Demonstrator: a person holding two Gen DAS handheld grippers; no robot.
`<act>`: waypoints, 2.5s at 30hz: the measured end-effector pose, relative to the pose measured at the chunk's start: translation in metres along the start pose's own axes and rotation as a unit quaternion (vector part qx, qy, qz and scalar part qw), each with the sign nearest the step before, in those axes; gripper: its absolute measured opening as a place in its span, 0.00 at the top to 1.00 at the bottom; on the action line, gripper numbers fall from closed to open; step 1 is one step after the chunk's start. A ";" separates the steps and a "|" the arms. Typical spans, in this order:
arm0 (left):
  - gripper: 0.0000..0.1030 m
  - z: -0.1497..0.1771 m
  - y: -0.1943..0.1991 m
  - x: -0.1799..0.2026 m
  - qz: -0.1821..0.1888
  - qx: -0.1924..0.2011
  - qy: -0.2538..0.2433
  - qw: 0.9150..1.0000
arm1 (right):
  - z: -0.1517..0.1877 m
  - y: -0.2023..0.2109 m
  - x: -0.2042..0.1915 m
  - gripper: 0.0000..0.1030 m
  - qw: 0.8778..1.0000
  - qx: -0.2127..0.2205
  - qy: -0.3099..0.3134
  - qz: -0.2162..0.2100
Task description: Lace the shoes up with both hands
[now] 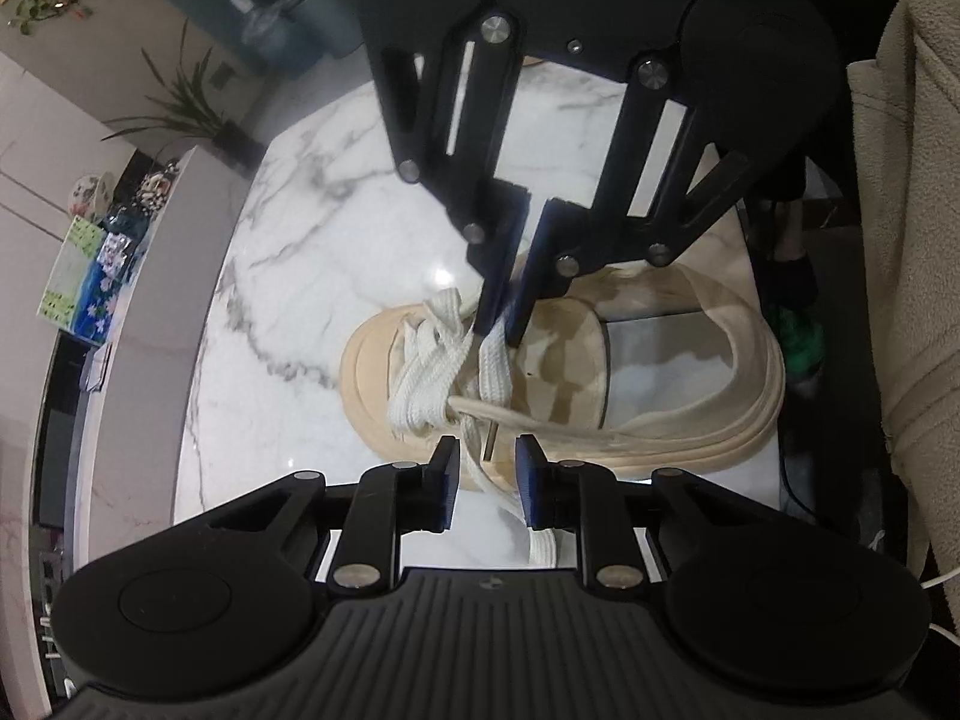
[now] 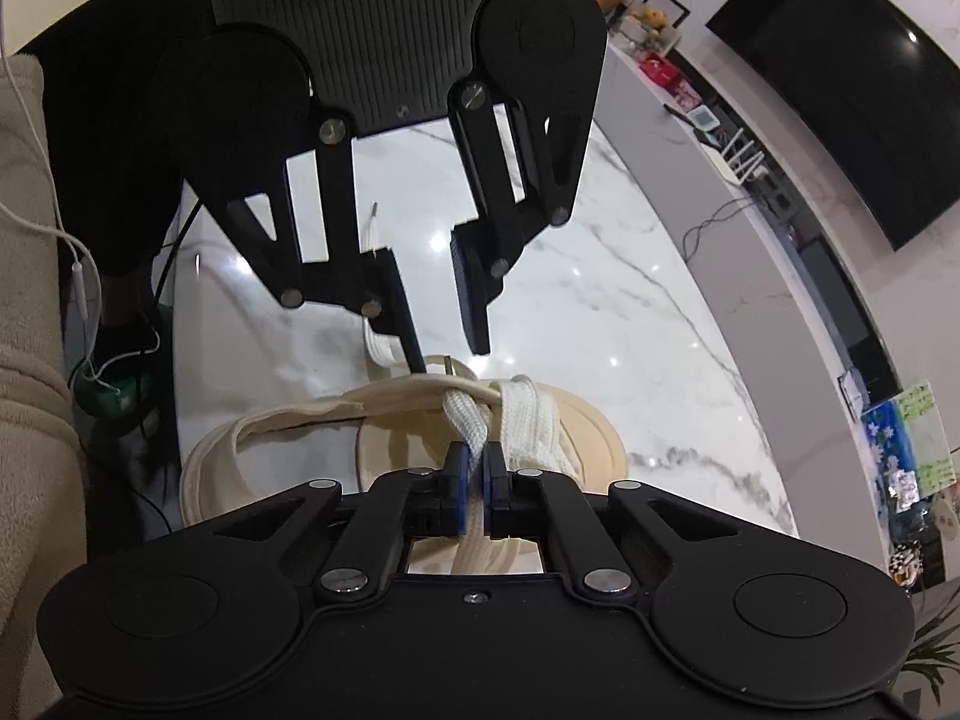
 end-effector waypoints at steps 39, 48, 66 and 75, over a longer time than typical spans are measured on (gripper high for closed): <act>0.99 0.000 0.013 0.005 -0.028 -0.017 0.056 0.998 | 0.015 0.019 0.017 0.80 0.991 -0.049 -0.123 0.030; 0.99 0.013 0.048 0.015 -0.049 0.013 0.119 0.992 | 0.019 0.030 0.018 0.80 0.988 -0.058 -0.141 0.035; 0.97 0.029 0.085 0.041 -0.097 0.007 0.173 0.980 | 0.010 0.052 0.006 0.78 0.988 -0.044 -0.142 0.042; 0.84 0.008 0.072 0.034 -0.101 0.048 0.179 0.977 | 0.009 0.054 0.012 0.69 0.978 -0.031 -0.200 0.050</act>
Point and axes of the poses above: each gripper's, at about its wrist camera, not at the fingertips, and y roughly against the way its jaws point, x to its right, z to its underside, the point moved 8 cm from there along -y, roughly the way its jaws point, and after that the axes turned 14 degrees about z, right-handed, at the moved point
